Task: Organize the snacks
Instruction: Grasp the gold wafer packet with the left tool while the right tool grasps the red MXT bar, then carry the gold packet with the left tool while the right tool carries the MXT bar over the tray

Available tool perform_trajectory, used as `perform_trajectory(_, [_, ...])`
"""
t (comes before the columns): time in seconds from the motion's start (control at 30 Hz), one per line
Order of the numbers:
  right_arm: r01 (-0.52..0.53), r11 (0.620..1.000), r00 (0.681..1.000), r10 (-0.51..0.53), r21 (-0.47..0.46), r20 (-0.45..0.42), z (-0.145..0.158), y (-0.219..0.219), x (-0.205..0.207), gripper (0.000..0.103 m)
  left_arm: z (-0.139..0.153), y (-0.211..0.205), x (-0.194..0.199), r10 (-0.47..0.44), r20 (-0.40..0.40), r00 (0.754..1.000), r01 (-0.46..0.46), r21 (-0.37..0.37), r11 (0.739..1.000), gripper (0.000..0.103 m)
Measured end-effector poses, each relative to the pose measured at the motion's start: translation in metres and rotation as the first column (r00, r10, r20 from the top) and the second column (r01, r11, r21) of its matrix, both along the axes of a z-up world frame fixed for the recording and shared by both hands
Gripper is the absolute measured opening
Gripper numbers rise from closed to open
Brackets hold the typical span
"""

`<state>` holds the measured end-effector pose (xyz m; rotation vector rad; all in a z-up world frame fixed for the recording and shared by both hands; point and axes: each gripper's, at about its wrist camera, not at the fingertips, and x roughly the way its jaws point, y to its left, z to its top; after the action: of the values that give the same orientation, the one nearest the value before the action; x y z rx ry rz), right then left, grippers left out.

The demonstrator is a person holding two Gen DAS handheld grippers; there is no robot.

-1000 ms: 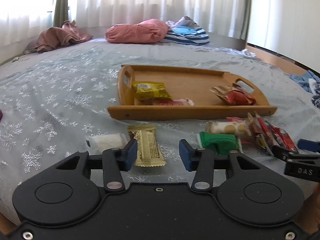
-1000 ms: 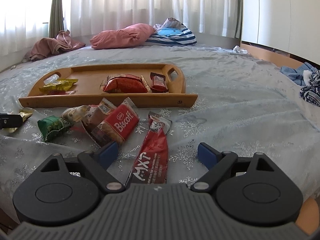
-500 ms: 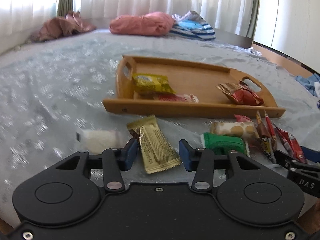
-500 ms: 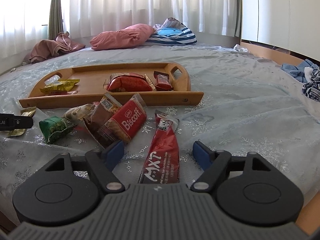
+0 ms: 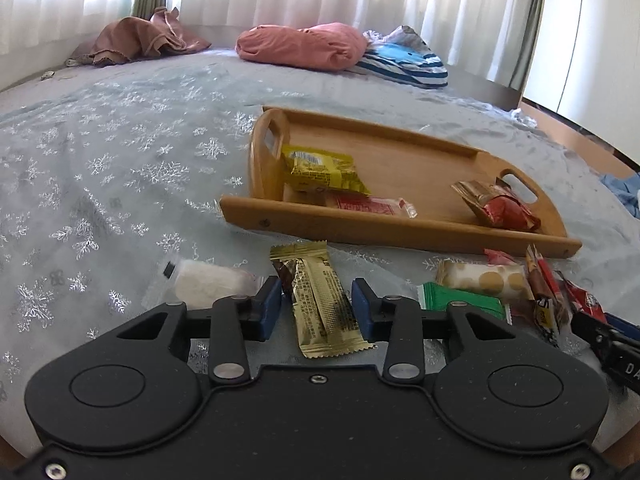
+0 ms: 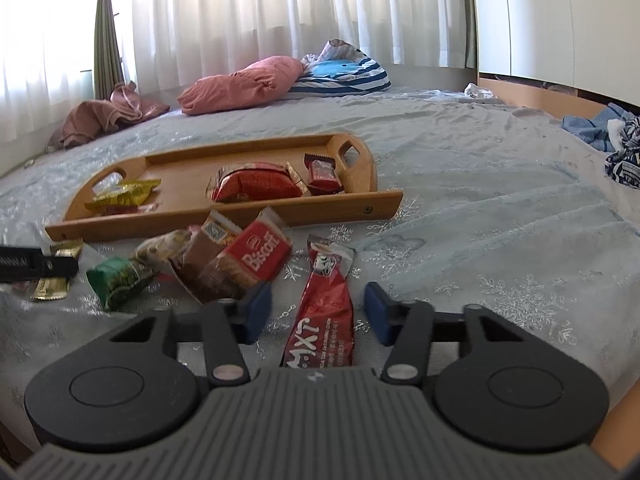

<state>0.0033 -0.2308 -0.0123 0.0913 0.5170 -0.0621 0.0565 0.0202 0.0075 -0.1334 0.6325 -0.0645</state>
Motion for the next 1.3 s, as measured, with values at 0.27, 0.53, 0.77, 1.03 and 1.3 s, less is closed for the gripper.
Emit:
perform_trajectory(0.27, [0.006,1.000,1.000,-0.007,-0.019,-0.017,0.003,0.003,0.001,0.030,0.005,-0.002,-0.003,-0.008,-0.007,1.000,0.008,0.002,1.000,0.030])
perform_trajectory(0.53, [0.015,1.000,1.000,-0.015,-0.016,0.010,0.016,0.001,0.000,0.024,0.022,-0.005,-0.011,-0.018,0.030,0.999,0.018,0.018,1.000,0.029])
perform_trajectory(0.77, [0.019,1.000,1.000,-0.019,-0.021,-0.001,0.020,0.001,0.004,0.023,0.035,-0.005,-0.010,-0.021,0.043,0.999,0.021,0.016,1.000,0.029])
perform_trajectory(1.03, [0.015,1.000,0.999,-0.015,0.000,0.046,0.038,-0.004,0.006,0.022,0.051,-0.006,-0.002,-0.047,0.051,0.998,0.046,0.011,0.999,0.029])
perform_trajectory(1.3, [0.001,0.999,0.998,0.002,-0.044,0.064,0.063,-0.007,0.031,0.010,0.068,-0.010,0.019,-0.061,0.062,0.996,0.061,-0.003,0.998,0.029])
